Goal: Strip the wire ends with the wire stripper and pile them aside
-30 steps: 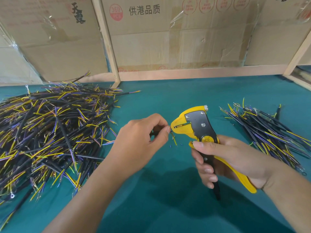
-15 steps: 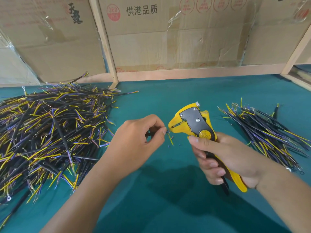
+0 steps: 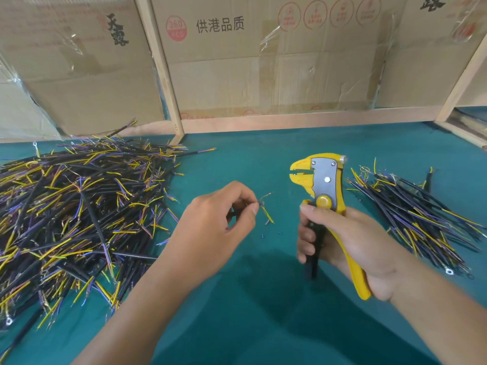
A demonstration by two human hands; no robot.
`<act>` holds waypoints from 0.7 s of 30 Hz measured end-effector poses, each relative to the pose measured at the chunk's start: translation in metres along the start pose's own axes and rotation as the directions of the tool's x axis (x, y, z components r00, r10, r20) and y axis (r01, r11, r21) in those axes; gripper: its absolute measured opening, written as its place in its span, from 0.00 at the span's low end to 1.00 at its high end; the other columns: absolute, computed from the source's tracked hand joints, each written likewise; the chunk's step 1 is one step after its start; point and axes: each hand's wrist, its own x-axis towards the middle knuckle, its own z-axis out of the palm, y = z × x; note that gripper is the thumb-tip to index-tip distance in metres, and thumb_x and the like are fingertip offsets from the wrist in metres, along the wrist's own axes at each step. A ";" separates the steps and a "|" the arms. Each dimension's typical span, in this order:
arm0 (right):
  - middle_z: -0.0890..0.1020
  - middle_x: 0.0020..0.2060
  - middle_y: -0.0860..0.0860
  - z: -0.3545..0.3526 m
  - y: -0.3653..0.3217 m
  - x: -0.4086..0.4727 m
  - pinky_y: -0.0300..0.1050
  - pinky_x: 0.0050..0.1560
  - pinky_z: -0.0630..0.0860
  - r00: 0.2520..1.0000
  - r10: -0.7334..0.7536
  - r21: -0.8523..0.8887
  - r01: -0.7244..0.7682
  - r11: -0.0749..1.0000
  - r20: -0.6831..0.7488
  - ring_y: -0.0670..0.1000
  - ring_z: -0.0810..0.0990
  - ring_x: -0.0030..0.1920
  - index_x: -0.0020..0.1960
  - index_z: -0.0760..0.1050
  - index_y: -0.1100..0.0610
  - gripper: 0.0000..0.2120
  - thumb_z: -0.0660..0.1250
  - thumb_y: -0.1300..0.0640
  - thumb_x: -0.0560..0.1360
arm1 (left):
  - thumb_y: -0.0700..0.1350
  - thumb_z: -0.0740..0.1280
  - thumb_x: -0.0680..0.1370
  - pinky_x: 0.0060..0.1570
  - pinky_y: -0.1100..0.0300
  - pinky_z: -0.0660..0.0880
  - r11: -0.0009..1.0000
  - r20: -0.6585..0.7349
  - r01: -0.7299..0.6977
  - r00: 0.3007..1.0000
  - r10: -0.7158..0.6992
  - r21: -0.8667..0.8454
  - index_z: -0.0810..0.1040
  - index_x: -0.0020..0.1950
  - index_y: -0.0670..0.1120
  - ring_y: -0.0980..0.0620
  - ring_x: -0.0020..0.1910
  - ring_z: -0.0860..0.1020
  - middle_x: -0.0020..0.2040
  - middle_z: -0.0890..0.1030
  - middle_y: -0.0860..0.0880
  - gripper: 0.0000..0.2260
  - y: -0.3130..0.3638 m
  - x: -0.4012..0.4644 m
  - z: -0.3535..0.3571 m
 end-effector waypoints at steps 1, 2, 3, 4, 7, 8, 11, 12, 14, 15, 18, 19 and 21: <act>0.71 0.33 0.56 0.002 0.003 0.000 0.50 0.36 0.77 1.000 -0.024 -0.027 0.024 0.999 0.019 0.56 0.71 0.32 0.40 0.75 0.59 0.12 0.76 0.53 0.72 | 0.48 0.66 0.79 0.32 0.66 0.67 1.000 0.008 -0.010 1.000 0.010 -0.014 0.76 0.45 0.53 0.55 0.30 0.70 0.36 0.77 0.59 0.03 0.002 -0.001 0.002; 0.72 0.33 0.56 0.004 0.006 0.000 0.49 0.38 0.78 0.999 -0.045 -0.066 0.047 0.997 0.029 0.56 0.72 0.33 0.40 0.76 0.58 0.12 0.74 0.52 0.72 | 0.49 0.66 0.79 0.32 0.63 0.68 0.999 0.020 -0.022 1.000 0.022 -0.025 0.76 0.46 0.52 0.54 0.31 0.71 0.37 0.78 0.58 0.03 0.005 -0.002 0.005; 0.73 0.33 0.56 0.007 0.008 0.000 0.49 0.40 0.78 0.998 -0.060 -0.107 0.062 0.992 0.029 0.56 0.72 0.34 0.39 0.77 0.56 0.12 0.74 0.49 0.71 | 0.49 0.65 0.79 0.33 0.61 0.69 0.999 0.033 -0.033 0.999 0.034 -0.035 0.76 0.46 0.52 0.52 0.32 0.72 0.38 0.78 0.57 0.03 0.007 -0.003 0.008; 0.73 0.34 0.55 0.008 0.010 -0.001 0.48 0.41 0.79 0.997 -0.069 -0.141 0.072 0.987 0.027 0.56 0.73 0.34 0.37 0.77 0.54 0.13 0.75 0.47 0.70 | 0.50 0.65 0.78 0.34 0.59 0.71 0.998 0.049 -0.041 0.998 0.043 -0.045 0.76 0.47 0.52 0.51 0.33 0.73 0.38 0.78 0.56 0.03 0.010 -0.004 0.011; 0.74 0.33 0.54 0.011 0.013 -0.002 0.49 0.43 0.79 0.996 -0.091 -0.178 0.094 0.980 0.023 0.55 0.73 0.35 0.35 0.80 0.52 0.13 0.75 0.42 0.65 | 0.49 0.64 0.79 0.34 0.60 0.70 0.996 0.090 -0.066 0.993 0.071 -0.061 0.75 0.48 0.52 0.51 0.34 0.73 0.39 0.78 0.57 0.03 0.016 -0.008 0.018; 0.74 0.33 0.54 0.011 0.013 -0.002 0.49 0.43 0.79 0.995 -0.097 -0.178 0.098 0.979 0.014 0.55 0.73 0.35 0.36 0.81 0.52 0.13 0.76 0.43 0.66 | 0.48 0.64 0.79 0.33 0.64 0.68 0.995 0.096 -0.073 0.992 0.079 -0.063 0.75 0.48 0.52 0.53 0.33 0.71 0.39 0.77 0.58 0.02 0.017 -0.009 0.019; 0.75 0.33 0.55 0.010 0.014 -0.002 0.48 0.41 0.79 0.993 -0.114 -0.159 0.111 0.981 -0.016 0.55 0.74 0.34 0.38 0.81 0.54 0.10 0.74 0.48 0.70 | 0.44 0.65 0.80 0.32 0.69 0.62 0.994 0.105 -0.102 0.989 0.105 -0.036 0.74 0.48 0.52 0.57 0.32 0.69 0.38 0.76 0.57 0.02 0.020 -0.011 0.022; 0.75 0.33 0.55 0.010 0.014 -0.002 0.48 0.41 0.79 0.992 -0.122 -0.164 0.118 0.979 -0.014 0.55 0.75 0.34 0.38 0.81 0.54 0.09 0.73 0.49 0.70 | 0.45 0.65 0.80 0.33 0.68 0.63 0.994 0.106 -0.106 0.988 0.108 -0.023 0.74 0.48 0.52 0.56 0.32 0.70 0.38 0.76 0.56 0.02 0.020 -0.012 0.022; 0.76 0.32 0.54 0.010 0.014 -0.002 0.51 0.43 0.80 0.990 -0.140 -0.195 0.136 0.971 -0.004 0.55 0.76 0.34 0.39 0.81 0.55 0.09 0.72 0.50 0.72 | 0.48 0.64 0.79 0.33 0.64 0.66 0.995 0.103 -0.101 0.989 0.102 -0.015 0.74 0.48 0.52 0.53 0.33 0.71 0.39 0.77 0.55 0.01 0.020 -0.011 0.022; 0.77 0.32 0.54 0.010 0.014 -0.002 0.56 0.45 0.81 0.989 -0.147 -0.209 0.143 0.967 -0.002 0.55 0.77 0.34 0.40 0.81 0.55 0.09 0.72 0.50 0.73 | 0.49 0.63 0.79 0.33 0.61 0.68 0.995 0.099 -0.097 0.990 0.097 -0.013 0.74 0.48 0.52 0.51 0.34 0.71 0.39 0.77 0.55 0.02 0.019 -0.011 0.022; 0.79 0.33 0.54 0.008 0.014 -0.002 0.65 0.54 0.79 0.986 -0.165 -0.254 0.157 0.954 -0.010 0.55 0.80 0.35 0.40 0.80 0.55 0.10 0.72 0.49 0.74 | 0.51 0.63 0.79 0.36 0.51 0.73 0.996 0.095 -0.093 0.991 0.094 -0.009 0.74 0.48 0.53 0.49 0.36 0.74 0.40 0.77 0.56 0.02 0.018 -0.011 0.022; 0.80 0.33 0.54 0.008 0.014 -0.002 0.65 0.54 0.78 0.985 -0.170 -0.276 0.161 0.948 -0.010 0.56 0.81 0.36 0.39 0.80 0.54 0.10 0.71 0.48 0.73 | 0.51 0.63 0.79 0.37 0.50 0.73 0.996 0.095 -0.092 0.991 0.093 -0.018 0.74 0.48 0.53 0.48 0.36 0.74 0.40 0.77 0.56 0.02 0.018 -0.011 0.023; 0.81 0.33 0.54 0.007 0.013 -0.002 0.67 0.56 0.78 0.983 -0.185 -0.320 0.170 0.932 -0.014 0.58 0.82 0.38 0.39 0.81 0.53 0.10 0.69 0.47 0.73 | 0.50 0.63 0.79 0.37 0.49 0.73 0.996 0.100 -0.086 0.991 0.089 -0.032 0.74 0.48 0.53 0.48 0.36 0.74 0.40 0.77 0.56 0.03 0.017 -0.011 0.022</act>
